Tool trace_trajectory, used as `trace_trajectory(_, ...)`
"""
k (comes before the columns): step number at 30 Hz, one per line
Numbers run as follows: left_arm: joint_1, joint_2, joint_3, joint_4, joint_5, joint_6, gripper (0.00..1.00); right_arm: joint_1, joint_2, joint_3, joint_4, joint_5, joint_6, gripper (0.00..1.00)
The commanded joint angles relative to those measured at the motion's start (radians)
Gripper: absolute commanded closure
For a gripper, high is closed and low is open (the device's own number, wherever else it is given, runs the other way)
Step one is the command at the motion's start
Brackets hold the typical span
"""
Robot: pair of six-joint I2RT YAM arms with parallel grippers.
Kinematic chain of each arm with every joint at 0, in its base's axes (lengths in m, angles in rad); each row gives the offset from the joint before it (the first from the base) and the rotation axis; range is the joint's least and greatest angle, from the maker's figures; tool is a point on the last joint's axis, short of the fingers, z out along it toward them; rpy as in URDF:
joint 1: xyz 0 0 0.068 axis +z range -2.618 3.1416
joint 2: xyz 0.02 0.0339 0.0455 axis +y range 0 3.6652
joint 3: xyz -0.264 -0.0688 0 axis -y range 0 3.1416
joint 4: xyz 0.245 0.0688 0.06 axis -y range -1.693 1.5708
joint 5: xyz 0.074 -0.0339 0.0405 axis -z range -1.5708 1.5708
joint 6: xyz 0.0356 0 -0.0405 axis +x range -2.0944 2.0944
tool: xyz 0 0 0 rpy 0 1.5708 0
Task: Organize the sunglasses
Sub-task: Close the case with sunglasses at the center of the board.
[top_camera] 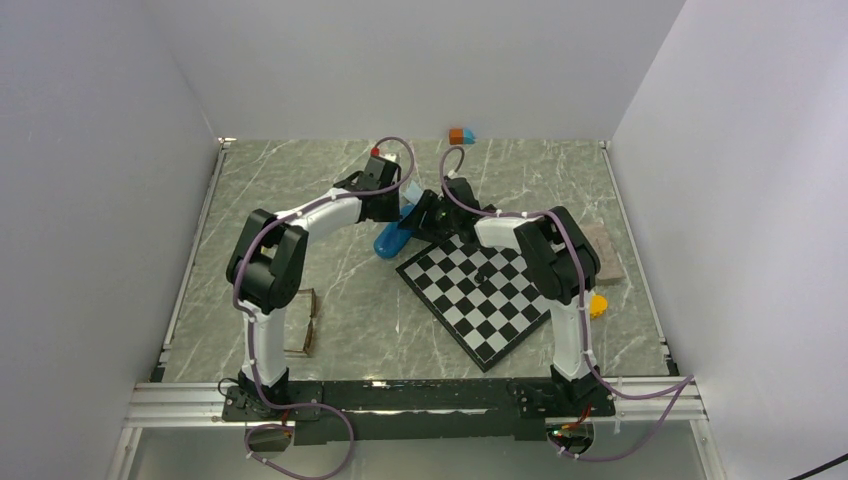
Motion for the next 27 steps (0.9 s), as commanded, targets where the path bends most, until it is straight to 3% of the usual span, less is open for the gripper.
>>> trace_trajectory(1,-0.033,0.066,-0.096,-0.178,0.051,-0.033,0.79,0.003,0.050,-0.005,-0.048,0.057,0.071,0.48)
trace_trajectory(9,-0.035,0.060,-0.154,-0.170,0.051,-0.062,0.79,0.004,0.095,-0.028,-0.079,0.114,0.096,0.66)
trace_trajectory(17,-0.058,0.080,-0.166,-0.191,0.064,-0.084,0.79,0.014,0.123,-0.074,-0.028,0.157,0.077,1.00)
trace_trajectory(24,-0.080,0.096,-0.122,-0.299,0.064,-0.100,0.78,0.035,0.110,-0.020,-0.171,0.223,-0.010,1.00)
trace_trajectory(27,-0.091,0.079,-0.134,-0.301,0.090,-0.093,0.76,0.035,0.093,-0.074,-0.057,0.179,-0.015,1.00)
